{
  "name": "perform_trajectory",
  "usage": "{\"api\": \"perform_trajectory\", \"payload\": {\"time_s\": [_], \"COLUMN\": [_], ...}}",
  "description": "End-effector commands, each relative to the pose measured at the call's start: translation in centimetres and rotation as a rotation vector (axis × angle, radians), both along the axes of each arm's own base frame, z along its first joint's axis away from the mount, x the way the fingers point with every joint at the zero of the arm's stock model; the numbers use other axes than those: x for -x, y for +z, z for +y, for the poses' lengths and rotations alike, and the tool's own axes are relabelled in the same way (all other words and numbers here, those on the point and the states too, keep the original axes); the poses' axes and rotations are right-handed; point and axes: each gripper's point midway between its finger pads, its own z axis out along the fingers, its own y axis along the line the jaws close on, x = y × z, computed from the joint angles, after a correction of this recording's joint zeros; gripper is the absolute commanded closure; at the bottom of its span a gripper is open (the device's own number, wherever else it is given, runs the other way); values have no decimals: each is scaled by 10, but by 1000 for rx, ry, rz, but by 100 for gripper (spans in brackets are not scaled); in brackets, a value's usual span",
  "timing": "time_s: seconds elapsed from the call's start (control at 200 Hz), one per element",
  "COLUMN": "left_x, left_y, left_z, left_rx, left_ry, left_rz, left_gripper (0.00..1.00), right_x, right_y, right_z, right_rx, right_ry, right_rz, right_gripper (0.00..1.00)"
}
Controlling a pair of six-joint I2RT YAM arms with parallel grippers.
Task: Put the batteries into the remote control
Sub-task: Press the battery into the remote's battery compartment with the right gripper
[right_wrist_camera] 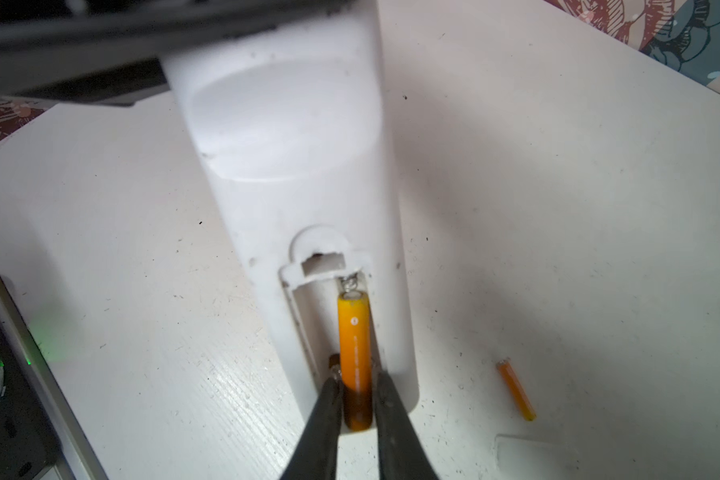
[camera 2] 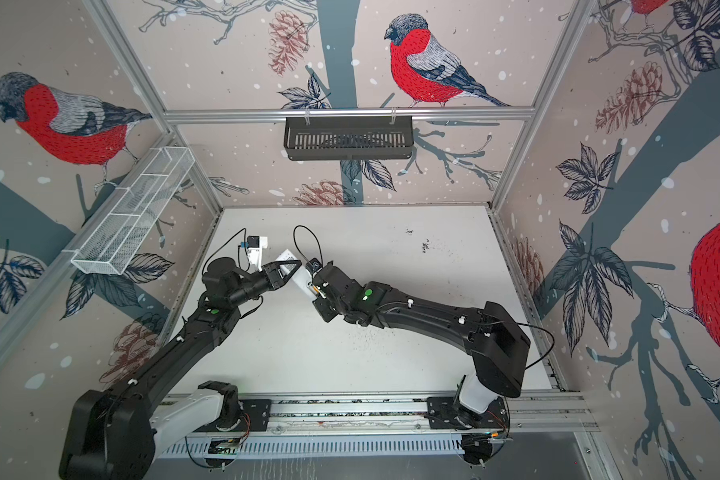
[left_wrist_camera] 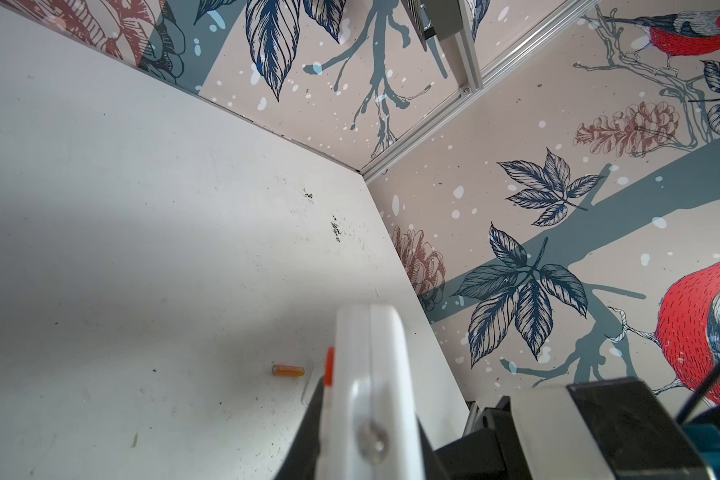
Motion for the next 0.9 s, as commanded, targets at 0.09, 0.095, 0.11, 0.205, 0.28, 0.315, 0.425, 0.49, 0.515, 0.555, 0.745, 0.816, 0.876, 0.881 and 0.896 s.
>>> {"api": "perform_trajectory", "payload": {"time_s": [0.09, 0.095, 0.11, 0.205, 0.28, 0.315, 0.425, 0.49, 0.515, 0.555, 0.745, 0.816, 0.876, 0.881, 0.896], "left_x": [14, 15, 14, 14, 11, 10, 9, 8, 8, 7, 1, 1, 0, 0, 0], "left_y": [17, 17, 17, 13, 9, 8, 8, 7, 6, 5, 1, 4, 4, 4, 3], "left_z": [-13, -13, -14, -14, -11, -10, -8, -7, -7, -6, 2, 2, 3, 3, 3], "left_rx": [121, 122, 124, 127, 125, 127, 128, 128, 127, 126, 121, 123, 125, 125, 125], "left_ry": [-147, -148, -151, -153, -139, -134, -127, -123, -119, -112, -76, -80, -79, -80, -78], "left_rz": [-9, -9, -6, 8, 19, 23, 25, 27, 32, 34, 42, 34, 37, 36, 38], "left_gripper": [92, 92, 92, 92, 92, 92, 92, 92, 92, 92, 93, 93, 93, 93, 93], "right_x": [-8, -9, -8, -6, -4, -3, -1, -1, -1, -1, -1, 0, 1, 1, 1], "right_y": [-3, -2, -1, 3, 6, 7, 8, 9, 9, 10, 12, 14, 16, 16, 16], "right_z": [-11, -12, -11, -9, -7, -6, -6, -8, -8, -8, -14, -15, -15, -15, -15], "right_rx": [62, 61, 61, 56, 50, 52, 67, 73, 72, 67, 32, 21, 10, 10, 7], "right_ry": [-50, -51, -50, -28, -10, -5, 13, 13, 15, 15, 12, 15, 21, 21, 22], "right_rz": [-24, -25, -26, -26, -30, -29, -35, -39, -40, -38, -22, -20, -18, -18, -18], "right_gripper": [77, 77, 77, 75, 73, 73, 73, 74, 75, 76, 83, 84, 84, 84, 84]}}
